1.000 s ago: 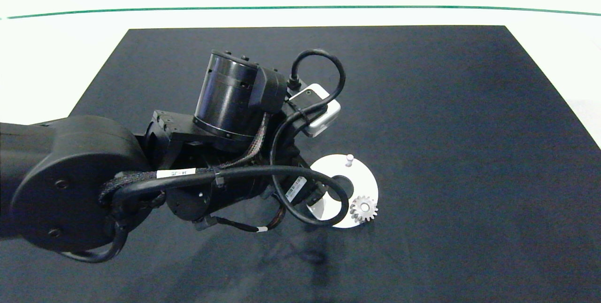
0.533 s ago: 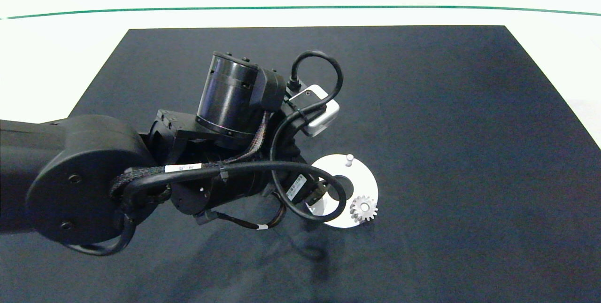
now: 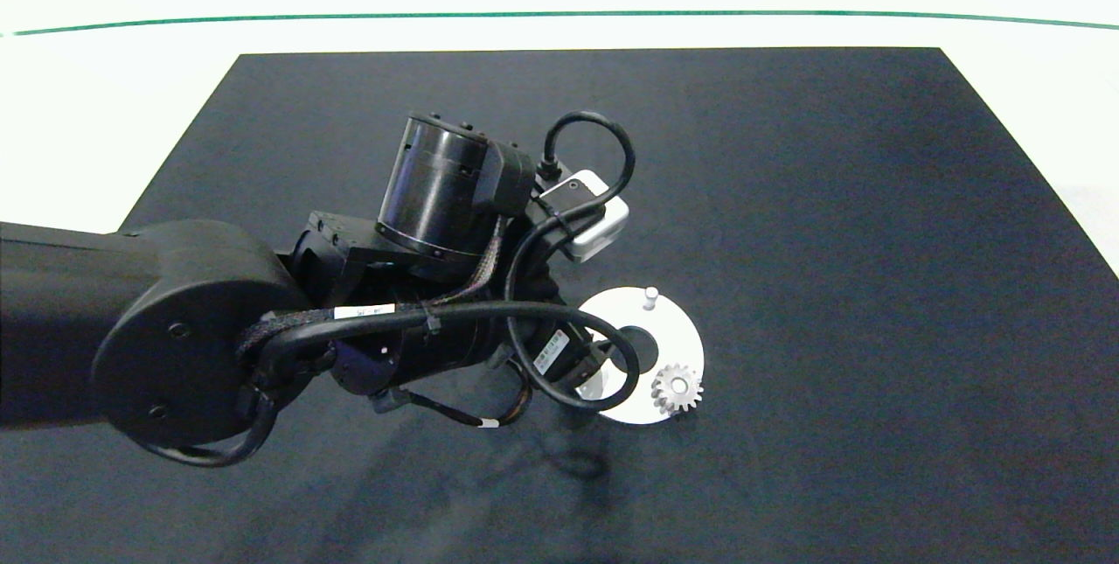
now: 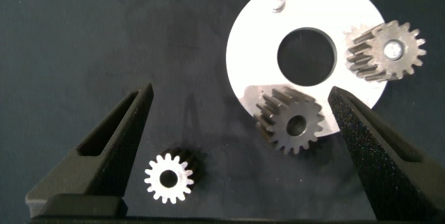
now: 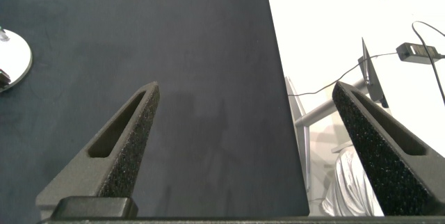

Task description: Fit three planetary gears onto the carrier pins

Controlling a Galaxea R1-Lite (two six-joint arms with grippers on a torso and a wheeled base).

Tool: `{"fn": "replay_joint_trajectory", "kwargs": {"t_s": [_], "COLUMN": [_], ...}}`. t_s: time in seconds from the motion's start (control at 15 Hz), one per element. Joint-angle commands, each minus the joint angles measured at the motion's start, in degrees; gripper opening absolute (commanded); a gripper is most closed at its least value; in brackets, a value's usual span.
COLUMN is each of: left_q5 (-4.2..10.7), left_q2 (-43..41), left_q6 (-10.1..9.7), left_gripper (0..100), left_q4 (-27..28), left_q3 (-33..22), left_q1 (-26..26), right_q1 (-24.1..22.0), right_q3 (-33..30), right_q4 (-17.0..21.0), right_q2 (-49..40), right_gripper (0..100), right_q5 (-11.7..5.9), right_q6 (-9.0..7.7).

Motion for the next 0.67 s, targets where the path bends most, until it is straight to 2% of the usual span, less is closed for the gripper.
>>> {"fn": "replay_joint_trajectory", "kwargs": {"t_s": [0.07,0.67], "left_q5": [-0.33,-2.97], "left_q2": [0.4,0.4], "left_q6": [0.33,0.6], "left_gripper": [100,100], "left_q4": [-0.1,-0.4], "left_q3": [0.0,0.1], "left_q1": [0.8,2.6], "right_q1": [0.0,-0.2], "right_q3": [-0.1,-0.1], "right_q4": [0.2,0.3], "right_q2": [-0.3,-0.9], "right_gripper": [100,100], "right_q5": [-0.14,-0.14], "right_q6": [-0.37,-0.89]}}
